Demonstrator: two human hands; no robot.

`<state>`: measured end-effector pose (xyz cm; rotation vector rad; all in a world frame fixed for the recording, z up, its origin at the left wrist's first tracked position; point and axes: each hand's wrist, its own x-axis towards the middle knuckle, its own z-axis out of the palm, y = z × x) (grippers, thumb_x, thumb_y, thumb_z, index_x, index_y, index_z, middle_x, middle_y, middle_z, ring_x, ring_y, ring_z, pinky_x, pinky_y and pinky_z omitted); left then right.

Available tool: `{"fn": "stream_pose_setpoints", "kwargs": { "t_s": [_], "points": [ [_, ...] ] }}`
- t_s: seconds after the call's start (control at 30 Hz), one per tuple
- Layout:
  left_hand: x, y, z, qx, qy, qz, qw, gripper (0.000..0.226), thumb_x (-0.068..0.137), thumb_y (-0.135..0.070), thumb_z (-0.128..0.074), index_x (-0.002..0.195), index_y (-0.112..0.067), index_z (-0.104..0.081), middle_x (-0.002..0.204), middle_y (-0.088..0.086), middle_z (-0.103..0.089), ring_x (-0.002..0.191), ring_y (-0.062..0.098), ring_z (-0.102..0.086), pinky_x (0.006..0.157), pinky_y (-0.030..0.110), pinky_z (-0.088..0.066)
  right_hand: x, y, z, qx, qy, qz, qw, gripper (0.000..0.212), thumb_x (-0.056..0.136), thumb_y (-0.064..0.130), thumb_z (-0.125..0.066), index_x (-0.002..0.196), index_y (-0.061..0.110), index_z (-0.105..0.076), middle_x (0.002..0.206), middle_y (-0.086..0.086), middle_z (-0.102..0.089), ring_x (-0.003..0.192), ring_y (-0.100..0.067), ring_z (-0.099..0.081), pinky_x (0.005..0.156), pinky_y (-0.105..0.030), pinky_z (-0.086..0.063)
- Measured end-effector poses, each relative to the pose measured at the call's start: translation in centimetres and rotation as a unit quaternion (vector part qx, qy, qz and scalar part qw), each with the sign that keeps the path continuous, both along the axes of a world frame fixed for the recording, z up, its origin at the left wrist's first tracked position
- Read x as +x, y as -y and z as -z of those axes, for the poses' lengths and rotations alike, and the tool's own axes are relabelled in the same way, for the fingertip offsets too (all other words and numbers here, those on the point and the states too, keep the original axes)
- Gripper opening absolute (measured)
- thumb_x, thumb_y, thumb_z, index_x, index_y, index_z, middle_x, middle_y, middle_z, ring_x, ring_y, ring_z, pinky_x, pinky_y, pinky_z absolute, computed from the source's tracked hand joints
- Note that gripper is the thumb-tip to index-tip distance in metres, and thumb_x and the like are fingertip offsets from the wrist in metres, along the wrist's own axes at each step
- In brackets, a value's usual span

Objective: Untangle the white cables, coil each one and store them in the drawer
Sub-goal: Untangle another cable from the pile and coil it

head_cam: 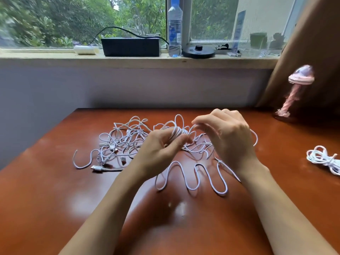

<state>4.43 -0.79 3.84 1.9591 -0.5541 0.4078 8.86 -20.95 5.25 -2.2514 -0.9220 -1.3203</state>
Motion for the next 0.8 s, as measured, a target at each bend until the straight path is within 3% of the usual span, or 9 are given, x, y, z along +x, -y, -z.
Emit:
{"fn": "stream_pose_setpoints", "kwargs": {
  "t_s": [0.1, 0.2, 0.27, 0.33, 0.37, 0.47, 0.53, 0.67, 0.8],
  "points": [
    [-0.4, 0.1, -0.5, -0.061, -0.044, 0.045, 0.996, 0.027, 0.096, -0.032, -0.057, 0.084, -0.020, -0.078, 0.065, 0.010, -0.057, 0.063, 0.009, -0.045, 0.062, 0.031, -0.038, -0.1, -0.1, 0.2, 0.014, -0.014, -0.016, 1.000, 0.019, 0.101, 0.034, -0.062, 0.101, 0.022, -0.077, 0.082, 0.004, -0.067, 0.072, -0.025, -0.060, 0.071, -0.041, -0.045],
    [-0.9, 0.3, -0.9, -0.122, -0.082, 0.077, 0.986, 0.029, 0.094, -0.027, -0.058, 0.082, -0.008, -0.076, 0.059, 0.001, -0.055, 0.060, 0.008, -0.043, 0.059, 0.020, -0.037, -0.3, -0.3, 0.2, 0.026, -0.015, -0.024, 0.999, 0.018, 0.101, 0.032, -0.062, 0.103, 0.021, -0.076, 0.084, 0.004, -0.070, 0.072, -0.025, -0.062, 0.070, -0.042, -0.046],
    [-1.0, 0.4, -1.1, -0.158, -0.093, 0.089, 0.979, 0.027, 0.092, -0.028, -0.060, 0.076, -0.010, -0.073, 0.060, -0.006, -0.059, 0.060, 0.009, -0.044, 0.060, 0.017, -0.038, -0.4, -0.3, 0.1, 0.041, -0.011, -0.026, 0.999, 0.020, 0.103, 0.031, -0.060, 0.104, 0.018, -0.075, 0.086, 0.003, -0.071, 0.074, -0.025, -0.063, 0.071, -0.042, -0.046],
    [-1.1, 0.5, -1.3, -0.213, -0.103, 0.110, 0.965, 0.028, 0.090, -0.035, -0.065, 0.075, -0.014, -0.075, 0.061, 0.013, -0.053, 0.063, 0.023, -0.041, 0.063, 0.023, -0.036, -0.2, -0.2, 0.3, 0.047, -0.021, -0.038, 0.998, 0.021, 0.104, 0.029, -0.057, 0.106, 0.017, -0.074, 0.086, 0.003, -0.071, 0.075, -0.025, -0.062, 0.073, -0.043, -0.046],
    [-1.1, 0.6, -1.3, -0.239, -0.110, 0.117, 0.958, 0.029, 0.089, -0.038, -0.064, 0.077, -0.015, -0.076, 0.063, 0.023, -0.045, 0.065, 0.027, -0.037, 0.066, 0.029, -0.034, -0.1, -0.3, 0.4, 0.047, -0.036, -0.049, 0.997, 0.023, 0.105, 0.030, -0.055, 0.109, 0.017, -0.074, 0.086, 0.003, -0.070, 0.075, -0.025, -0.062, 0.073, -0.044, -0.046],
    [-1.2, 1.0, -1.4, -0.296, -0.122, 0.139, 0.937, 0.029, 0.096, -0.031, -0.059, 0.089, -0.011, -0.078, 0.058, 0.011, -0.035, 0.066, 0.038, -0.025, 0.068, 0.032, -0.031, 0.2, -0.9, 1.0, 0.038, -0.093, -0.073, 0.992, 0.033, 0.107, 0.034, -0.045, 0.118, 0.018, -0.071, 0.089, 0.004, -0.068, 0.078, -0.025, -0.062, 0.075, -0.047, -0.048],
    [-1.2, 1.1, -1.7, -0.332, -0.120, 0.151, 0.923, 0.033, 0.098, -0.028, -0.049, 0.095, -0.010, -0.077, 0.062, 0.011, -0.034, 0.068, 0.034, -0.030, 0.072, 0.028, -0.037, 0.4, -1.3, 1.6, 0.032, -0.135, -0.098, 0.985, 0.031, 0.106, 0.029, -0.047, 0.125, 0.017, -0.068, 0.093, 0.003, -0.068, 0.084, -0.025, -0.063, 0.076, -0.046, -0.050],
    [-1.1, 0.6, -2.4, -0.386, -0.110, 0.208, 0.892, 0.050, 0.101, -0.023, -0.031, 0.133, 0.009, -0.053, 0.078, 0.012, -0.053, 0.079, 0.022, -0.049, 0.082, 0.029, -0.046, -0.1, -2.1, 2.3, 0.028, -0.297, -0.168, 0.940, 0.038, 0.098, 0.023, -0.057, 0.136, 0.022, -0.061, 0.100, 0.008, -0.065, 0.087, -0.012, -0.059, 0.081, -0.032, -0.049],
    [-1.0, 0.2, -2.6, -0.443, -0.133, 0.199, 0.864, 0.057, 0.097, -0.031, -0.039, 0.141, 0.004, -0.048, 0.119, 0.019, -0.069, 0.089, 0.024, -0.059, 0.091, 0.035, -0.049, -1.1, -2.8, 2.2, 0.004, -0.332, -0.191, 0.924, 0.038, 0.086, 0.013, -0.061, 0.121, 0.028, -0.061, 0.079, 0.015, -0.059, 0.071, -0.011, -0.050, 0.069, -0.025, -0.043]
  ]
}}
